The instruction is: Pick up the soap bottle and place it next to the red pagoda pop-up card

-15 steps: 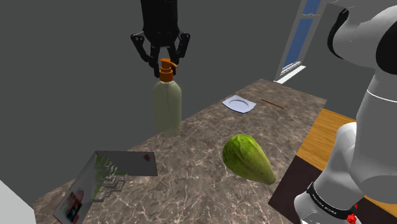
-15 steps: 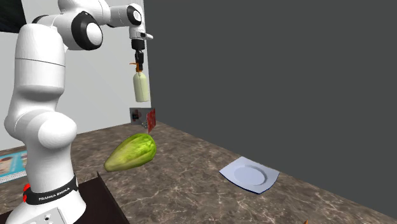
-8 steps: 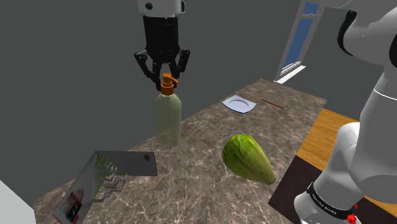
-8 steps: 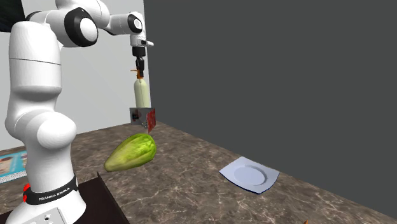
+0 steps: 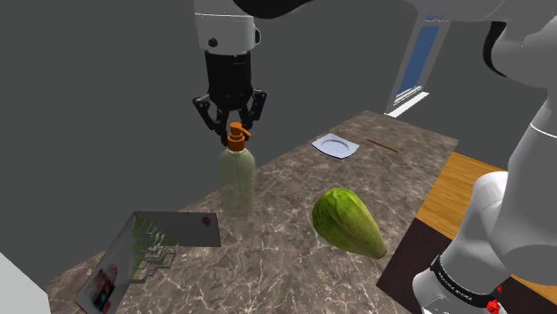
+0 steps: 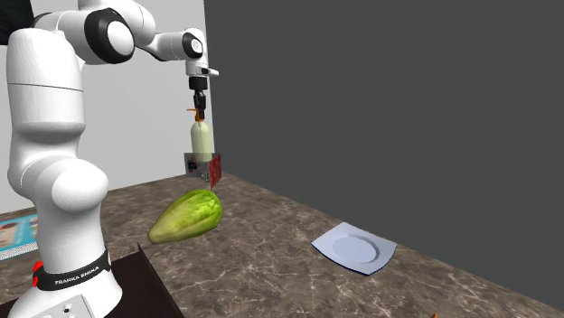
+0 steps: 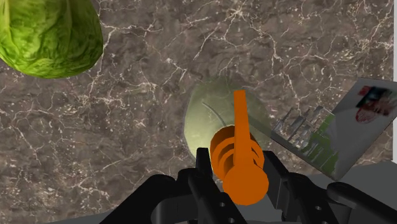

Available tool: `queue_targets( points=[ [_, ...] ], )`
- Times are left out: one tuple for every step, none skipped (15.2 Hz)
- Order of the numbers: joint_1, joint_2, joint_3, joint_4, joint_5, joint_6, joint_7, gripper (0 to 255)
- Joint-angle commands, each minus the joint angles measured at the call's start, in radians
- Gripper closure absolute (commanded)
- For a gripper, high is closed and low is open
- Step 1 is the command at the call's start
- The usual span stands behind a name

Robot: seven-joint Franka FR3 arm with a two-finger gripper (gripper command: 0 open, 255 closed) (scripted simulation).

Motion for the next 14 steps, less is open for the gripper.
queue_targets(
  points=[
    [-0.001,-0.004,0.0,-0.031,0.001,0.028,0.0,255],
    [-0.001,-0.006,-0.001,-0.047,0.002,0.042,0.0,255],
    [-0.002,-0.008,-0.001,-0.063,0.002,0.056,-0.001,255],
    [-0.002,-0.01,-0.001,-0.079,0.003,0.07,-0.001,255],
    [-0.002,-0.012,-0.001,-0.094,0.003,0.084,-0.001,255],
    [-0.003,-0.013,-0.001,-0.109,0.003,0.098,-0.001,255],
    [-0.003,-0.014,-0.002,-0.124,0.003,0.112,-0.001,255],
    [-0.003,-0.014,-0.002,-0.138,0.004,0.125,-0.001,255],
    [-0.003,-0.015,-0.002,-0.152,0.004,0.139,-0.001,255],
    [-0.004,-0.015,-0.002,-0.166,0.004,0.152,-0.001,255],
    [-0.004,-0.015,-0.002,-0.179,0.004,0.166,-0.001,255],
    [-0.004,-0.015,-0.002,-0.192,0.003,0.179,-0.001,255],
    [-0.004,-0.014,-0.002,-0.205,0.003,0.192,0.0,255],
    [-0.004,-0.014,-0.002,-0.218,0.003,0.206,0.0,255]
  ],
)
